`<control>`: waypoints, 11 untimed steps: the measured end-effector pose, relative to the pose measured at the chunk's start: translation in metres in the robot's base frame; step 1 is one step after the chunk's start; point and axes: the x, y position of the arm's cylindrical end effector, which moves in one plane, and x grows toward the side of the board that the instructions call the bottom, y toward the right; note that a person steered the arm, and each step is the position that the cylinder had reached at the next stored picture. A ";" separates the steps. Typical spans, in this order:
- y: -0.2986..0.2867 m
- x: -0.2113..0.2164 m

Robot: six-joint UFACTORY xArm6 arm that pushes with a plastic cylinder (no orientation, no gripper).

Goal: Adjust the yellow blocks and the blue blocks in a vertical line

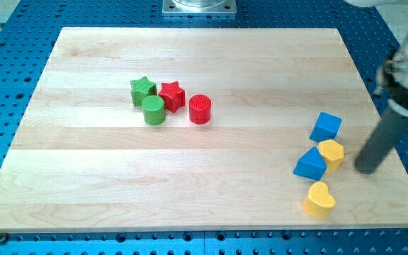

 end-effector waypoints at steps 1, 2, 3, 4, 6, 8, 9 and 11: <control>-0.040 0.064; -0.094 0.076; -0.140 0.070; -0.156 0.050; -0.138 -0.025; -0.119 0.004; -0.114 0.024; -0.179 0.038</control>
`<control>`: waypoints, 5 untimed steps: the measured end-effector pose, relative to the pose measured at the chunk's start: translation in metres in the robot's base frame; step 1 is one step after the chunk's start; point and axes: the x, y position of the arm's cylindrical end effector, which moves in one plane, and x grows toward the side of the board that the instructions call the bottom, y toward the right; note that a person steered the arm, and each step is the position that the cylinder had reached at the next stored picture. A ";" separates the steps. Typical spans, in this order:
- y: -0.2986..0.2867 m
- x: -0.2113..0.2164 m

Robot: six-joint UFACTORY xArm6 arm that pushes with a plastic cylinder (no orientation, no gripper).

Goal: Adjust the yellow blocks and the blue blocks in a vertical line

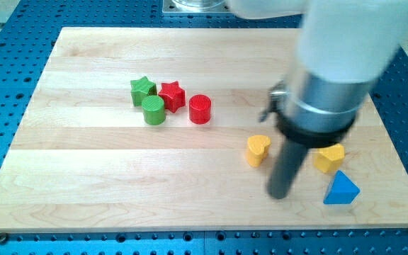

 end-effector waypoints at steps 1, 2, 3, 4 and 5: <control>-0.039 -0.026; 0.007 -0.064; 0.028 -0.093; 0.034 -0.128; 0.061 -0.138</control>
